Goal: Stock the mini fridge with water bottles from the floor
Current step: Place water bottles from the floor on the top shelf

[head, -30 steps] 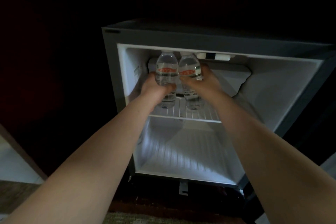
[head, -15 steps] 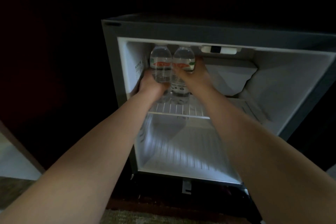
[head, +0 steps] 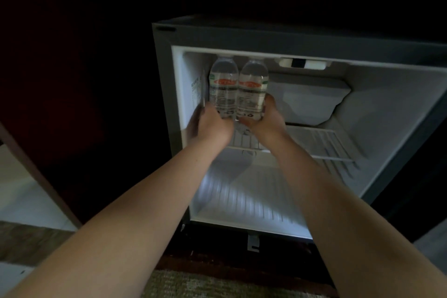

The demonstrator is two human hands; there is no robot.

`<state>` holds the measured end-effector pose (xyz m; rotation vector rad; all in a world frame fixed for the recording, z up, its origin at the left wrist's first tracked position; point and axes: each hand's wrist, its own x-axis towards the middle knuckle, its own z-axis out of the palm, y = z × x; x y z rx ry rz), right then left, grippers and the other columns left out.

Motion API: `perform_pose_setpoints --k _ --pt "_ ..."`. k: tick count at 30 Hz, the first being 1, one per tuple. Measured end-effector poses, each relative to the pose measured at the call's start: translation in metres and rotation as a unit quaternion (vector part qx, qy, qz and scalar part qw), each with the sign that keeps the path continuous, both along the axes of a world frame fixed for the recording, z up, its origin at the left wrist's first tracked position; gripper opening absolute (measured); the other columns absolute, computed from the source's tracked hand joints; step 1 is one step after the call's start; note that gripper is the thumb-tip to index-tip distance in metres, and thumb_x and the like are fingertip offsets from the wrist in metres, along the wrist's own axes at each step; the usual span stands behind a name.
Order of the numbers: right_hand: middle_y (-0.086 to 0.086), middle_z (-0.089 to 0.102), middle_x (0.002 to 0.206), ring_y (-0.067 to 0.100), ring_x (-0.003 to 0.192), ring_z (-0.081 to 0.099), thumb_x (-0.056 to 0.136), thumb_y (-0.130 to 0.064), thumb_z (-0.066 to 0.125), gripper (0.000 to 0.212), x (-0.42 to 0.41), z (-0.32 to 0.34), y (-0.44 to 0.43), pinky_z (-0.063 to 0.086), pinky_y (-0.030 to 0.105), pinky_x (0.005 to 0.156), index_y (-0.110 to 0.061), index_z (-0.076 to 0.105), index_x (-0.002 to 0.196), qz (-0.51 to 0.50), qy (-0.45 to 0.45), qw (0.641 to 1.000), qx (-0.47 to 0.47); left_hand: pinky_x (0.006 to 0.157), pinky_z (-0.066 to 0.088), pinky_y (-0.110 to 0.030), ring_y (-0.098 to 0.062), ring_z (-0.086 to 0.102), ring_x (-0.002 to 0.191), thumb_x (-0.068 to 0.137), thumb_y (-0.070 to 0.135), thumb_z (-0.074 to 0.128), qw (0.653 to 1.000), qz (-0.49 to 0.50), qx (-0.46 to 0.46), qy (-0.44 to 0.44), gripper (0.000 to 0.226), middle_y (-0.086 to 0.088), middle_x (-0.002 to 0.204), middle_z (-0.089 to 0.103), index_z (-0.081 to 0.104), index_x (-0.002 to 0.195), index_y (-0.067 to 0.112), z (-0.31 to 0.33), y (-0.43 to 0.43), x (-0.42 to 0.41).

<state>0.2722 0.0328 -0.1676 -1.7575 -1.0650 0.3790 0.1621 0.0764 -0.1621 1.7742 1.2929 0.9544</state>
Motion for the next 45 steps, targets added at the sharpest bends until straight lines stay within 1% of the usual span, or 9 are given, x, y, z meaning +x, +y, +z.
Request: perform_pose_setpoints --k 9,13,18,21,26,28,32,37,45 --pt "0.0 0.058 0.114 0.02 0.104 0.058 0.08 -0.026 0.074 0.066 -0.002 -0.002 0.004 0.048 0.029 0.076 -0.021 0.036 0.135 0.006 0.059 0.998 -0.003 0.1 0.044 -0.039 -0.029 0.051 0.119 0.089 0.013 0.044 0.999 -0.024 -0.042 0.022 0.045 -0.013 0.131 0.052 0.043 0.134 0.008 0.003 -0.004 -0.004" --pt "-0.005 0.053 0.11 0.014 0.099 0.055 0.082 -0.027 0.074 0.07 -0.002 0.0 0.008 0.044 0.021 0.066 -0.021 0.032 0.138 0.022 0.059 0.998 -0.018 0.086 0.042 -0.026 -0.024 0.052 0.119 0.094 0.018 0.045 0.998 -0.042 -0.05 0.013 0.047 -0.01 0.135 0.052 0.037 0.14 0.009 0.006 0.0 -0.004" --pt "0.001 0.066 0.112 0.022 0.1 0.065 0.054 -0.06 0.075 0.089 0.001 -0.013 0.011 0.055 0.042 0.087 -0.019 0.047 0.128 0.019 0.052 0.998 -0.036 0.084 0.045 -0.029 -0.024 0.056 0.109 0.094 0.02 0.047 0.996 -0.05 -0.079 0.004 0.042 -0.009 0.126 0.058 0.045 0.135 0.012 0.006 -0.004 -0.009" --pt "-0.001 0.064 0.109 0.02 0.1 0.063 0.074 -0.04 0.076 0.066 -0.013 -0.005 -0.01 0.052 0.035 0.087 -0.017 0.043 0.127 -0.016 0.058 0.997 -0.037 0.087 0.046 -0.029 -0.021 0.057 0.107 0.093 0.027 0.049 0.997 -0.048 -0.064 0.001 0.043 -0.005 0.126 0.058 0.047 0.135 0.015 0.003 -0.01 -0.014" --pt "0.005 0.062 0.11 0.012 0.082 0.051 0.089 -0.025 0.064 0.042 -0.016 0.003 -0.043 0.035 0.006 0.048 -0.008 0.05 0.125 -0.072 0.02 0.997 -0.013 0.102 0.043 -0.041 -0.028 0.05 0.12 0.083 0.042 0.058 1.0 -0.021 -0.019 -0.002 0.046 -0.007 0.116 0.058 0.06 0.117 0.012 0.007 -0.032 -0.026" --pt "0.006 0.064 0.115 0.015 0.087 0.055 0.089 -0.03 0.063 0.043 -0.021 0.012 -0.059 0.037 0.013 0.06 -0.011 0.052 0.126 -0.078 0.026 0.996 -0.024 0.1 0.044 -0.035 -0.028 0.047 0.122 0.085 0.038 0.059 0.999 -0.022 -0.028 -0.007 0.043 -0.006 0.118 0.05 0.06 0.115 0.008 0.014 -0.044 -0.032" --pt "0.002 0.06 0.105 0.015 0.086 0.055 0.086 -0.035 0.066 0.055 -0.035 0.033 -0.109 0.04 0.022 0.066 -0.015 0.045 0.133 -0.07 0.06 0.995 -0.04 0.072 0.045 -0.028 -0.02 0.058 0.089 0.088 0.036 0.059 0.997 -0.06 -0.037 -0.005 0.032 0.0 0.084 0.057 0.061 0.102 0.008 0.029 -0.079 -0.05" --pt "0.006 0.062 0.116 0.02 0.096 0.064 0.087 -0.036 0.065 0.052 -0.053 0.062 -0.188 0.054 0.037 0.086 -0.016 0.046 0.131 -0.082 0.064 0.994 -0.039 0.094 0.048 -0.045 -0.026 0.06 0.099 0.088 0.041 0.059 0.99 -0.119 -0.074 0.002 0.021 -0.004 0.096 0.059 0.054 0.08 0.022 0.055 -0.148 -0.074" --pt "0.0 0.067 0.084 0.01 0.07 0.06 0.091 -0.029 0.061 0.018 -0.079 0.094 -0.326 0.05 0.03 0.072 -0.018 0.057 0.105 -0.106 0.171 0.98 -0.004 0.079 0.047 -0.034 -0.02 0.056 0.085 0.09 0.04 0.058 0.972 -0.183 -0.136 -0.048 0.021 -0.001 0.084 0.058 0.052 0.083 0.021 0.079 -0.271 -0.081"
